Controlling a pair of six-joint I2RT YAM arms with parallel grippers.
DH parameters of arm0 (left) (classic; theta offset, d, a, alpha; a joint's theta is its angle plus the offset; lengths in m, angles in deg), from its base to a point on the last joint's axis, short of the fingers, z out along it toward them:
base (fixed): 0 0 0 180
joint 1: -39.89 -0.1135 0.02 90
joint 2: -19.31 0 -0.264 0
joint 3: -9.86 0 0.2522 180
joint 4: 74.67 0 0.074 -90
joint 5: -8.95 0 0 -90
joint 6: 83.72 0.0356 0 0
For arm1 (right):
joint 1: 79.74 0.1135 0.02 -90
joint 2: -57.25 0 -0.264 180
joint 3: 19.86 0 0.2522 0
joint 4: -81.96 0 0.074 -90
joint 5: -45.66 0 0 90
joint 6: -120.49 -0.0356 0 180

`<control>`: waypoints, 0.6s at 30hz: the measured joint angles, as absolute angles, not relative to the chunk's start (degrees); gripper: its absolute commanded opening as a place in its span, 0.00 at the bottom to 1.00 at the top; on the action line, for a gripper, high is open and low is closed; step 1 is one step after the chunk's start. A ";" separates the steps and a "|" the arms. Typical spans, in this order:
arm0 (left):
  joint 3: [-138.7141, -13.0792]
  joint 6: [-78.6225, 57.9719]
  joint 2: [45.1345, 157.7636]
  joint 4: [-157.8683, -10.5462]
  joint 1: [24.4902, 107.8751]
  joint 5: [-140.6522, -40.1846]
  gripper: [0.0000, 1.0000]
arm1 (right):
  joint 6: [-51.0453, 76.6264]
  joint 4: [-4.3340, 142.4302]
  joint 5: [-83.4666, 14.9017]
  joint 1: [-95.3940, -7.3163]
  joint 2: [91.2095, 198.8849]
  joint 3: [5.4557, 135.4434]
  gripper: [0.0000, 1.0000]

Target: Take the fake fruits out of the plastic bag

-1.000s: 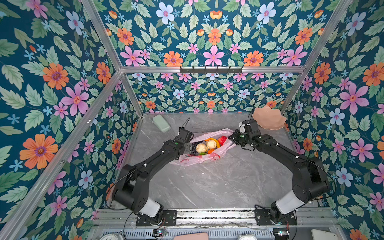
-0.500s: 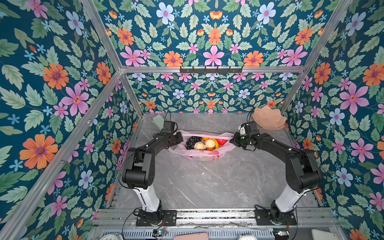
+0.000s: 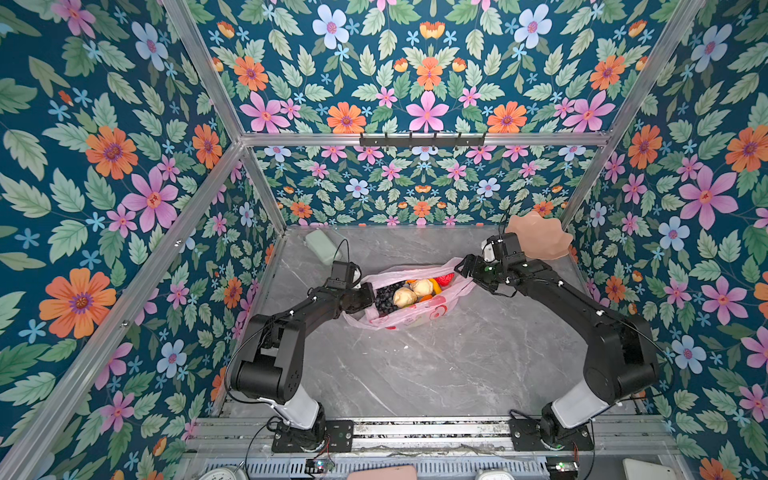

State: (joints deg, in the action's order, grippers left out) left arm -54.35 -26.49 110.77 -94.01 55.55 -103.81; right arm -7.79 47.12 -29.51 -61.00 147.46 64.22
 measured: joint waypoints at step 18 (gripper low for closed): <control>-46.72 -37.99 105.74 -81.51 54.37 -102.98 0.00 | -12.88 51.99 -31.82 -57.02 150.52 54.98 0.06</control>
State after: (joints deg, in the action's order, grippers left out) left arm -46.72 -37.99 105.74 -81.51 54.37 -102.98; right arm -12.88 51.99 -31.82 -57.02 150.52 54.98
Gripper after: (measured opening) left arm 0.051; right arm 0.174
